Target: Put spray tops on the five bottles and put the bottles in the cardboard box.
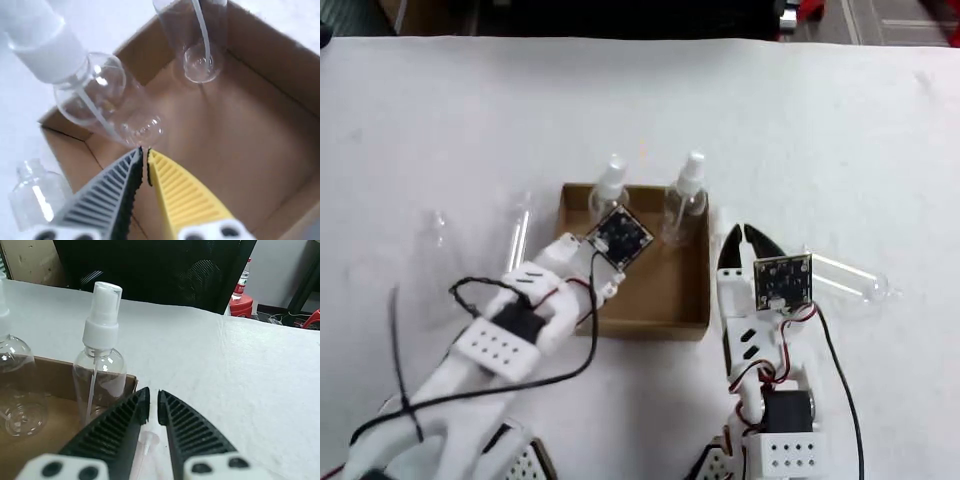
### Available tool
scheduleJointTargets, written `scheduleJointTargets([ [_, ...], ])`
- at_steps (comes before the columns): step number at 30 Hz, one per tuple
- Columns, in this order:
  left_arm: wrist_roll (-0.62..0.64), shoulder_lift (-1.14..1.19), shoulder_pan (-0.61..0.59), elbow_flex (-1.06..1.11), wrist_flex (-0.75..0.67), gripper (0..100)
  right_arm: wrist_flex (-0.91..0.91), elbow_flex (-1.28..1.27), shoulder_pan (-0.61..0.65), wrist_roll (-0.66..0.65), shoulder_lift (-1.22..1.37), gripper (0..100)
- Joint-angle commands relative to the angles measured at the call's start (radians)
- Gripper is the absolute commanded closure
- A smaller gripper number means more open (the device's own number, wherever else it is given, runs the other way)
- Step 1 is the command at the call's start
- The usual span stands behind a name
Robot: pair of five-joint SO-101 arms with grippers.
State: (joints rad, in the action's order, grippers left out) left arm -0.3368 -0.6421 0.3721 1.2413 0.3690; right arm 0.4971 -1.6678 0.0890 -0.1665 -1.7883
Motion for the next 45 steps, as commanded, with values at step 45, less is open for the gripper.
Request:
scheduleJointTargets([
  [45, 0.046, 0.351, -0.053, -0.175, -0.279, 98, 0.007, -0.023, 0.007, -0.011, -0.012, 98.3],
])
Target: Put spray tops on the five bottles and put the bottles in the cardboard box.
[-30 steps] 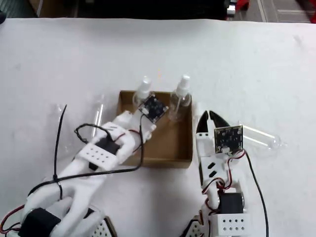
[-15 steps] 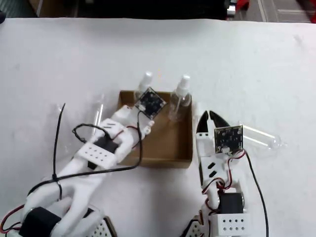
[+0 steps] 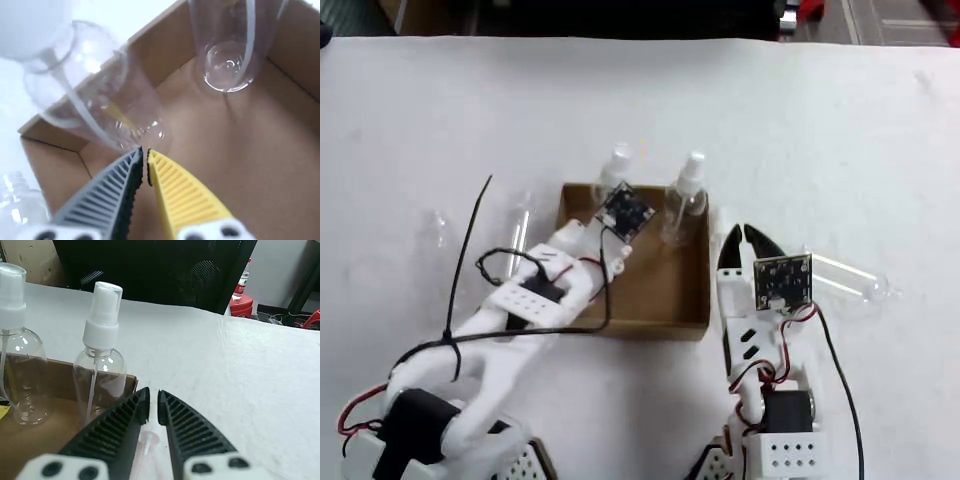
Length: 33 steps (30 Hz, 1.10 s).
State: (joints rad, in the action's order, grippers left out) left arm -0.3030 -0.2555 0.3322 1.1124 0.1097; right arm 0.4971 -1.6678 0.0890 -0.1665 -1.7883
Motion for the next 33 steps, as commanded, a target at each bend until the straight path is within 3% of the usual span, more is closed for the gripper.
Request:
scheduleJointTargets([
  [1, 0.012, -0.042, -0.013, -0.04, -0.014, 98, 0.007, -0.023, 0.007, -0.011, -0.012, 98.3],
  [5, 0.012, -0.088, -0.007, -0.008, 0.005, 98, 0.007, -0.023, 0.007, -0.011, -0.012, 98.3],
  [12, 0.011, -0.412, -0.004, 0.176, 0.049, 98, 0.005, -0.023, 0.007, -0.011, -0.013, 98.3],
  [17, 0.005, -0.67, -0.096, 0.14, 0.423, 98, -0.007, -0.023, 0.005, -0.011, -0.012, 98.3],
  [22, 0.005, -0.9, -0.338, -0.103, 0.847, 98, -0.004, -0.023, 0.005, -0.011, -0.012, 98.3],
  [25, -0.003, -0.989, -0.426, -0.287, 1.054, 98, -0.002, -0.023, 0.005, -0.011, -0.012, 98.3],
  [29, -0.058, -0.981, -0.45, -0.5, 1.25, 98, -0.001, -0.023, 0.005, -0.011, -0.012, 98.3],
  [33, -0.064, -0.839, -0.452, -0.594, 1.343, 96, -0.001, -0.023, 0.002, -0.011, -0.012, 98.3],
])
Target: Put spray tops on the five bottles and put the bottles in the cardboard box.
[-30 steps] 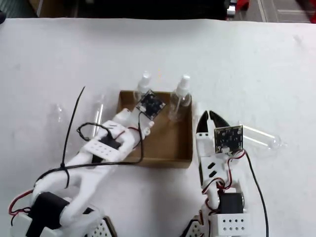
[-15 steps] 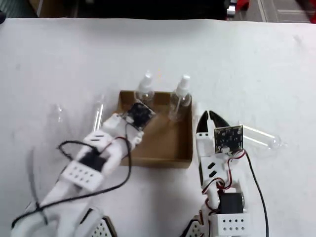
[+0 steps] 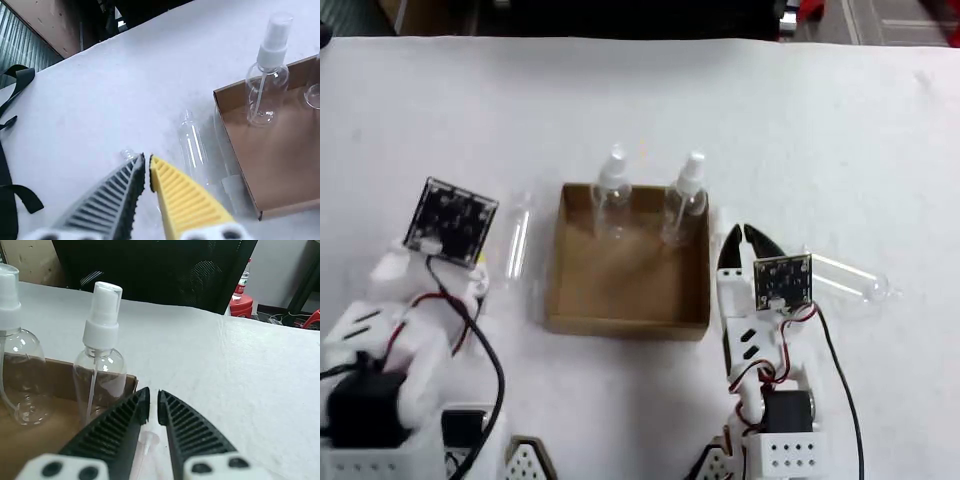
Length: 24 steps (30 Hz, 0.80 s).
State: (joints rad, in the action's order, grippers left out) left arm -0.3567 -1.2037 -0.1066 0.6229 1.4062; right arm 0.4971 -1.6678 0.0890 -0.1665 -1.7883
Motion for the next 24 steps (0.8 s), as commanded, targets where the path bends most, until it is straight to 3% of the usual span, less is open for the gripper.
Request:
scheduleJointTargets([
  [1, -0.011, 0.166, -0.013, -0.114, 0.054, 96, -0.001, -0.023, 0.001, -0.011, -0.012, 98.3],
  [8, 0.015, 0.662, -0.015, -0.244, 0.017, 96, -0.001, -0.023, -0.002, -0.011, -0.01, 98.3],
  [12, 0.242, 0.9, -0.067, -0.413, 0.026, 96, -0.001, -0.023, -0.002, -0.011, -0.008, 98.3],
  [14, 0.298, 0.998, -0.068, -0.468, 0.026, 96, -0.001, -0.023, -0.002, -0.011, -0.008, 98.3],
  [20, 0.305, 1.244, -0.028, -0.585, 0.043, 94, -0.001, -0.023, -0.002, -0.011, -0.008, 98.3],
  [24, 0.307, 1.372, 0.001, -0.664, 0.071, 83, -0.001, -0.023, -0.002, -0.011, -0.01, 98.3],
])
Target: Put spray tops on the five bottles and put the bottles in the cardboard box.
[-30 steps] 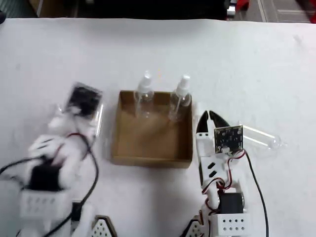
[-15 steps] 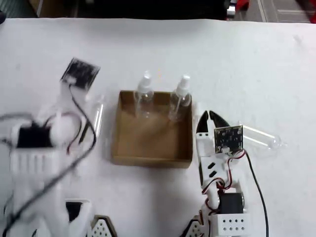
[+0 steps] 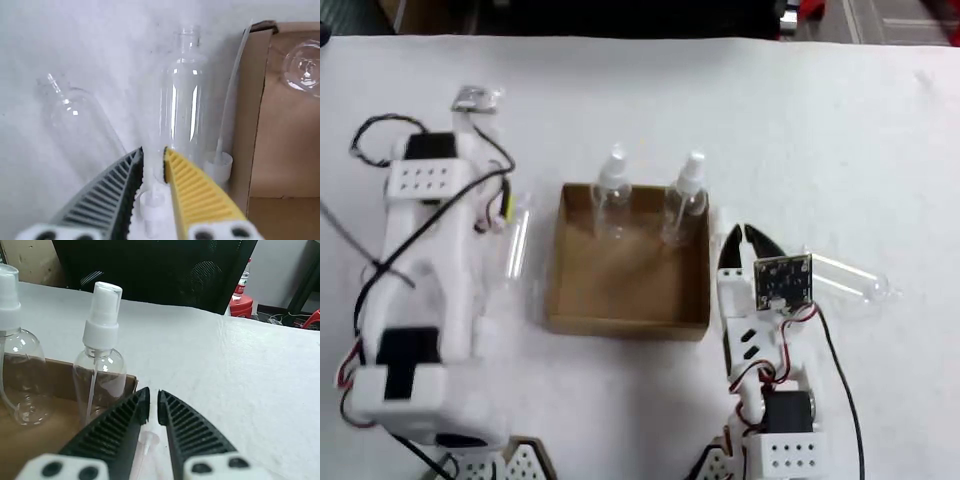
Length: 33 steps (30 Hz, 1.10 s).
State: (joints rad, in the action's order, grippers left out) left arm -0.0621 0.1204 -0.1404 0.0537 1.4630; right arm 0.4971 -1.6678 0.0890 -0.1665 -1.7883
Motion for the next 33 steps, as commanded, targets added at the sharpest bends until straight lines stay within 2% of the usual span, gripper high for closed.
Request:
scheduleJointTargets([
  [1, 0.014, 0.079, 0.033, -0.115, 0.011, 81, -0.001, -0.023, -0.002, -0.011, -0.01, 98.3],
  [7, 0.029, 0.229, 0.03, -0.264, 0.012, 80, -0.001, -0.023, -0.002, -0.011, -0.01, 98.3],
  [17, 0.023, 0.446, 0.035, -0.368, 0.018, 81, -0.002, -0.023, -0.002, -0.011, -0.012, 98.3],
  [28, 0.031, 0.458, 0.047, -0.318, 0.012, 80, -0.007, -0.023, -0.002, -0.012, -0.012, 98.3],
  [33, 0.032, 0.455, 0.038, -0.318, 0.029, 76, -0.007, -0.023, -0.002, -0.012, -0.012, 98.3],
])
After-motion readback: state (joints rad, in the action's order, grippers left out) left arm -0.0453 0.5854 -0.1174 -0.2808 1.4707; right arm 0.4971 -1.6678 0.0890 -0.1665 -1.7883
